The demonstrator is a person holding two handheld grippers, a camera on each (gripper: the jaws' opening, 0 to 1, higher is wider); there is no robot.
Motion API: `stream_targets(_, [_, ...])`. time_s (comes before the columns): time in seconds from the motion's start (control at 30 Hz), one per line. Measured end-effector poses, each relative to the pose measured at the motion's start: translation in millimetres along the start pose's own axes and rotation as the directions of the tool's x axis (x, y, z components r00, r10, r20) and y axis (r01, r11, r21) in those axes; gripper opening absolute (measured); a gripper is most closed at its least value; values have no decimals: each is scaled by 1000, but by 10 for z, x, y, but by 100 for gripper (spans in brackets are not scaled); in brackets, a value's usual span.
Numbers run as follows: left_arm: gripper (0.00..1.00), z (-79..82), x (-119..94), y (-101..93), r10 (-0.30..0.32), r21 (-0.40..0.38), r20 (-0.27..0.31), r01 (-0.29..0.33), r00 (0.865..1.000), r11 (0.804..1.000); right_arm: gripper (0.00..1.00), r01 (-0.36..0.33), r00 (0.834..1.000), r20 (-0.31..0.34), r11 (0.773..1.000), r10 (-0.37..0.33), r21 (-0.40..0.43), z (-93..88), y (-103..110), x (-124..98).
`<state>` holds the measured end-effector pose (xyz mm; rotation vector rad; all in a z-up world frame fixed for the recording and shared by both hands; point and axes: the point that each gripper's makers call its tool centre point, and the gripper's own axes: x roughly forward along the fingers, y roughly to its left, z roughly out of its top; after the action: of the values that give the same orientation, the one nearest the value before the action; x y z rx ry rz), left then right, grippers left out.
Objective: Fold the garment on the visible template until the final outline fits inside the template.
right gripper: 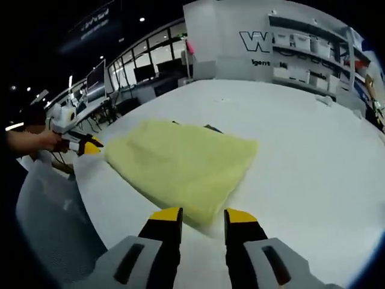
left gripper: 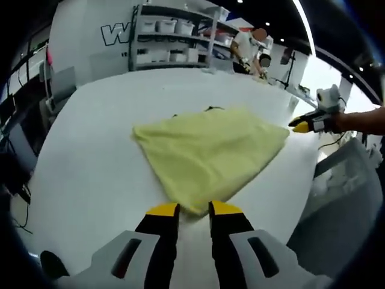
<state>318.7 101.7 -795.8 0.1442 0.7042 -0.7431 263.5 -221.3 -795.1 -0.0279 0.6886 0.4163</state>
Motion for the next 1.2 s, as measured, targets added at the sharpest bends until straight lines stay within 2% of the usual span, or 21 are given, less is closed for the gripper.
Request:
stream_targets(0.1, [32,46,-53,-23,3,2,14,-3,1000,1000,36,5,1000,19,1000,-5,-26,33,53,-47])
stream_targets(0.2, [40,116,-119,-73,10,36,44,-12,999,999,50,-10,997,74,999,13,-44,119,136,-116])
stream_targets(0.33, [50,180,-207,-200,8,47,81,-12,997,999,65,3,995,100,996,6,-89,151,218,-229])
stream_targets(0.53, [62,130,-303,-348,17,79,103,-25,995,997,80,28,994,105,996,-19,-83,90,245,-355])
stream_targets(0.7, [67,83,-381,-444,6,95,90,-14,996,995,82,43,994,103,998,-38,-49,38,276,-454])
stream_targets(0.8, [70,106,-457,-477,13,108,103,-24,995,994,83,46,993,111,998,-40,-48,22,318,-498])
stream_targets(1.0, [81,149,-598,-546,31,109,168,-50,985,993,92,80,987,143,994,-69,-74,16,388,-613])
stream_targets(1.13, [84,137,-656,-595,39,90,204,-59,978,994,99,92,981,179,993,-77,-74,22,412,-663])
stream_targets(1.2, [86,122,-670,-633,39,84,218,-59,975,995,99,90,981,180,993,-76,-72,-2,426,-671])
